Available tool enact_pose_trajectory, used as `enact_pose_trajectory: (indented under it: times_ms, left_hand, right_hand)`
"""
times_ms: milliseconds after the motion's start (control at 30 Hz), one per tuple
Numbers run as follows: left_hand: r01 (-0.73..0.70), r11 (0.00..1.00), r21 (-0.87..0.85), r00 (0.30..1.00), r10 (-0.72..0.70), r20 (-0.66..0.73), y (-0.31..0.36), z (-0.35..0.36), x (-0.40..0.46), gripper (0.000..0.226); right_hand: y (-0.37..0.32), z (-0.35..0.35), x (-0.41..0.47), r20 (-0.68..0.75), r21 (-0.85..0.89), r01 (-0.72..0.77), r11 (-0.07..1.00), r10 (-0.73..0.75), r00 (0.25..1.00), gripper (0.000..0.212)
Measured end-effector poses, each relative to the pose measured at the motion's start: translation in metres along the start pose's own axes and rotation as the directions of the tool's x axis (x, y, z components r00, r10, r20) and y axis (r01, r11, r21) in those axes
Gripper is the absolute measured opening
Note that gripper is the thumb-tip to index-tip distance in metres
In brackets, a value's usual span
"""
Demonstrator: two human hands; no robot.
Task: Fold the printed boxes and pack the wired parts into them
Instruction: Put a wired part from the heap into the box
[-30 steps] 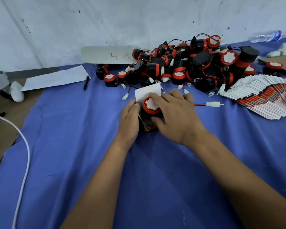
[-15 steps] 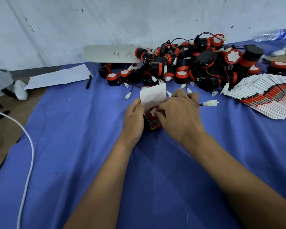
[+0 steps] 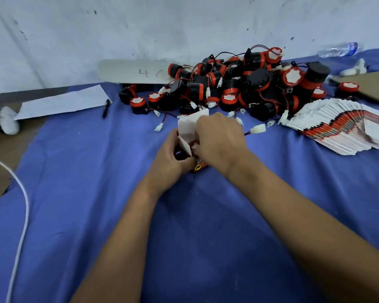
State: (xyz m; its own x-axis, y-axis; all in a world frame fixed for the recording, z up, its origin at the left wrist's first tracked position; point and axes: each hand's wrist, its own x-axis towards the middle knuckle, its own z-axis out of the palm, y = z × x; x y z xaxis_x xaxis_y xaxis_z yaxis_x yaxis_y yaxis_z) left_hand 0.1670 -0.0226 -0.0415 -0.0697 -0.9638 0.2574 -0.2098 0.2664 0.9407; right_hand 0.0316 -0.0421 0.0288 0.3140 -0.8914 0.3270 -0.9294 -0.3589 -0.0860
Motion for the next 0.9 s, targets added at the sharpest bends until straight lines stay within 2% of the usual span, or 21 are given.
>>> enact_pose_trajectory:
  times_ms: [67,133,200,333,400,467,533,600,700,800,900]
  left_hand:
    - [0.023,0.983,0.181,0.999,-0.018,-0.032,-0.001,0.007,0.003,0.065]
    - [0.080,0.949,0.303,0.993,-0.051,-0.103,-0.001,0.012,0.005,0.070]
    - [0.083,0.942,0.325,0.991,-0.042,-0.129,-0.004,0.013,0.007,0.065]
    - [0.046,0.945,0.323,0.992,-0.006,-0.123,-0.008,0.010,0.007,0.057]
    - [0.027,0.944,0.329,0.995,0.007,-0.102,-0.008,0.009,0.006,0.060]
    - [-0.029,0.955,0.296,0.995,0.057,-0.085,-0.010,0.008,0.003,0.079]
    - [-0.102,0.957,0.272,0.986,0.133,-0.097,-0.011,0.003,0.000,0.101]
    - [-0.191,0.906,0.377,0.959,0.255,-0.128,-0.009,-0.001,0.001,0.107]
    - [-0.254,0.774,0.579,0.930,0.360,-0.073,-0.005,0.001,0.001,0.078]
    - [-0.093,0.663,0.743,0.970,0.228,-0.082,0.006,0.017,-0.003,0.038]
    - [0.026,0.589,0.808,0.975,0.165,-0.152,0.015,0.035,-0.007,0.036]
  right_hand:
    - [0.002,0.000,-0.001,0.018,0.043,-0.016,0.999,0.015,1.000,0.007]
    - [0.003,0.001,-0.003,0.049,0.059,-0.022,0.998,0.019,0.999,0.018]
    - [0.005,-0.001,-0.003,0.066,0.070,-0.038,0.997,0.034,0.997,0.020]
    - [0.005,-0.003,-0.003,0.107,0.146,-0.057,0.988,0.041,0.993,0.010]
    - [0.005,-0.002,-0.003,0.102,0.162,-0.049,0.986,0.032,0.994,0.023]
    - [0.004,-0.003,-0.006,0.095,0.166,0.001,0.986,-0.018,0.995,0.038]
    - [0.001,-0.003,-0.011,0.107,0.129,0.067,0.989,-0.081,0.991,0.043]
    - [0.000,-0.001,-0.016,0.130,0.078,0.123,0.989,-0.132,0.983,0.041]
    - [0.000,-0.003,-0.020,0.146,0.064,0.096,0.993,-0.105,0.984,0.027]
    - [-0.003,-0.010,-0.025,0.176,0.057,0.057,0.997,-0.066,0.982,0.035]
    - [-0.004,-0.019,-0.031,0.216,0.063,0.025,0.998,-0.038,0.976,0.037]
